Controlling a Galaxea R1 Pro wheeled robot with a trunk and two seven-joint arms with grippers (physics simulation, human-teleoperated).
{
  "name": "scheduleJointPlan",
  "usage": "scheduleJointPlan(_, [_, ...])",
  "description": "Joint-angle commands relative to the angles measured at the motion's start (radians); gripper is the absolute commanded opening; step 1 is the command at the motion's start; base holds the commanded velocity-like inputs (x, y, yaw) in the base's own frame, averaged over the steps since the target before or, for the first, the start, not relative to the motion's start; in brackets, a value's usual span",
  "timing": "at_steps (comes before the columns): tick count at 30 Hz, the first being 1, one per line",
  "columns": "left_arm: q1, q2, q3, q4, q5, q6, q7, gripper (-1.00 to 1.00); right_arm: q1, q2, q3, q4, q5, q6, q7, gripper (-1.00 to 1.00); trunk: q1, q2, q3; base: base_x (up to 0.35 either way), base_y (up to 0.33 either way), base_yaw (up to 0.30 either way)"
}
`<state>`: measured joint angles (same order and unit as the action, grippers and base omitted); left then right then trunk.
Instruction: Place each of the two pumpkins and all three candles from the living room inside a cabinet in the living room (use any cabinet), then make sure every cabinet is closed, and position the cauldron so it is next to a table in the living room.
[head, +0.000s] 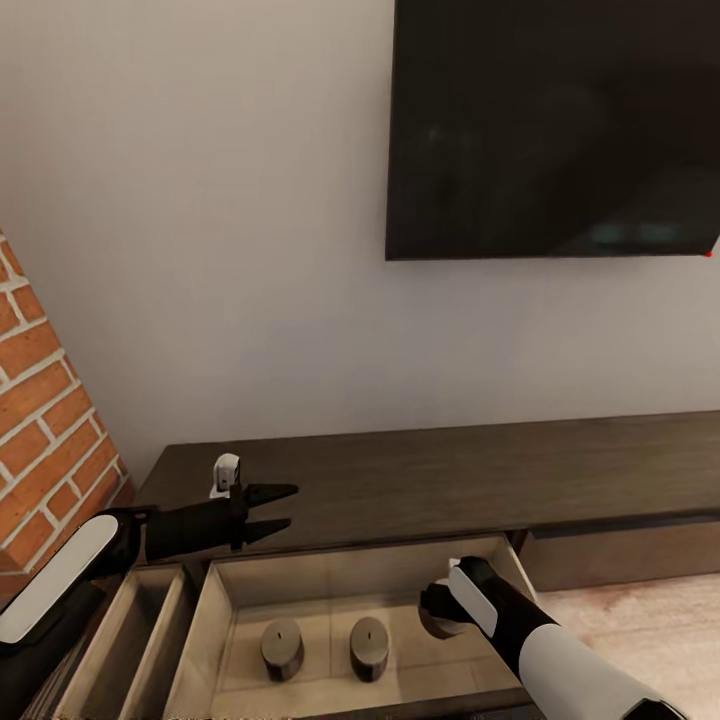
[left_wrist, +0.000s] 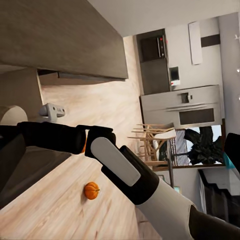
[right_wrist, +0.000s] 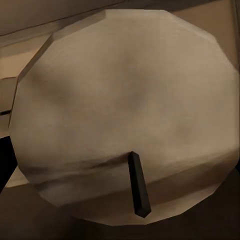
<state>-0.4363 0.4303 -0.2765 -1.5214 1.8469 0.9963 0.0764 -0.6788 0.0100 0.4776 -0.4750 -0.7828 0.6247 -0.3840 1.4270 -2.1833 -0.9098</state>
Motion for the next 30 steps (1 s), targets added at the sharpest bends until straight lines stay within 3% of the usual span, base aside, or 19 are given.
scheduleJointPlan(1, [-0.001, 0.001, -0.001, 0.0, 0.011, 0.001, 0.008, 1.0, -0.001, -0.001, 0.007, -0.002, -0.01, -0.001, -0.009, -1.0, 0.004, -0.008, -0.004, 0.0, 0.0, 0.0])
scheduleJointPlan(30, [-0.001, 0.001, -0.001, -0.002, 0.011, 0.001, 0.008, 1.0, -0.001, 0.0, 0.006, 0.008, -0.012, -0.021, -0.016, -1.0, 0.115, -0.211, -0.095, 0.0, 0.0, 0.0])
